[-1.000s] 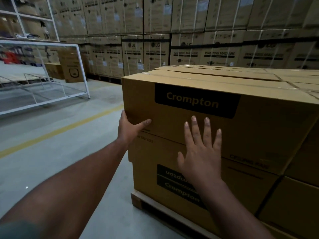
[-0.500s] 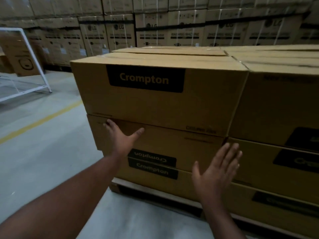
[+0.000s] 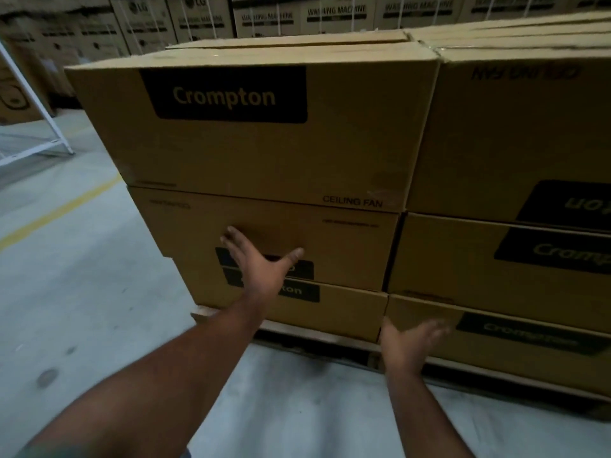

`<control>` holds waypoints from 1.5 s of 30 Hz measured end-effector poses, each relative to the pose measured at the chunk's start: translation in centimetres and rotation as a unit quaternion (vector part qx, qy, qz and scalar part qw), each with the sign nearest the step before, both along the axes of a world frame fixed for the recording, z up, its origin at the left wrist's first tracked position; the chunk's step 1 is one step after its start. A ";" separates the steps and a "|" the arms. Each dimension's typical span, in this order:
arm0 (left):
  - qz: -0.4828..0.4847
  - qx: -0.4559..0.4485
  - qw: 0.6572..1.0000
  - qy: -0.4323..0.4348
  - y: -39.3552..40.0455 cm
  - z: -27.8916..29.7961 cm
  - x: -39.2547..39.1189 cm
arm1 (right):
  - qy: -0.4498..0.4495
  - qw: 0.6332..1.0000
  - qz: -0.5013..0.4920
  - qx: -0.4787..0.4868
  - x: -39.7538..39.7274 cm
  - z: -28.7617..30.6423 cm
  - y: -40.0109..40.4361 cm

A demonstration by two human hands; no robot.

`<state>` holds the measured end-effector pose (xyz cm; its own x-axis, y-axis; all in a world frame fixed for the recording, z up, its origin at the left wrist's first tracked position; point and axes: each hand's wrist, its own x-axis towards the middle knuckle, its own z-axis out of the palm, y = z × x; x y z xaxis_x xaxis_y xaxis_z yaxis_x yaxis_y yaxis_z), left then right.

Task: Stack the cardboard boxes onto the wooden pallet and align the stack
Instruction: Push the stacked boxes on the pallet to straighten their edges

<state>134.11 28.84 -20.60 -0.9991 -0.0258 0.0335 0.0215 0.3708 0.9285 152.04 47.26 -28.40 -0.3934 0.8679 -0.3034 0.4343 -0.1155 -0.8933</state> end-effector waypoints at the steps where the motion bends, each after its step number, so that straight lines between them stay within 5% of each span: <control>1: -0.007 -0.001 0.999 -0.036 0.4 -1.1 0.8 | 0.011 0.996 0.015 -0.093 0.0 -0.5 -0.2; 3: -0.019 -0.006 0.995 -0.098 2.0 -3.1 2.5 | 0.029 0.986 0.075 -0.147 -0.4 -1.0 -0.6; 8: 0.019 0.006 0.989 -0.150 6.6 -4.6 4.0 | 0.022 0.990 0.098 -0.095 -2.1 -1.0 -1.4; 15: 0.045 -0.054 0.995 -0.075 6.7 -6.0 4.2 | -0.046 0.995 0.062 0.070 -1.8 -0.2 -3.2; 20: 0.053 -0.019 0.998 0.013 3.3 -6.9 4.3 | 0.042 0.965 0.017 0.258 -1.8 2.1 -6.2; 23: 0.113 0.022 0.993 0.019 -0.9 -5.8 1.8 | 0.099 0.952 0.154 0.247 -2.7 3.2 -7.9; 29: 0.127 0.060 0.990 -0.017 -11.6 -2.7 -7.4 | 0.076 0.962 0.230 0.128 -4.6 4.2 -9.8; 45: 0.074 0.054 0.996 -0.018 -16.1 -0.7 -11.0 | 0.091 0.960 0.242 0.110 -6.8 4.1 -10.2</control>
<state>123.08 12.72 -21.27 -0.9847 -0.1736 -0.0127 -0.0594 0.2663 0.9621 145.28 37.07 -24.26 -0.7958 0.6052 -0.0210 0.2234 0.2611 -0.9391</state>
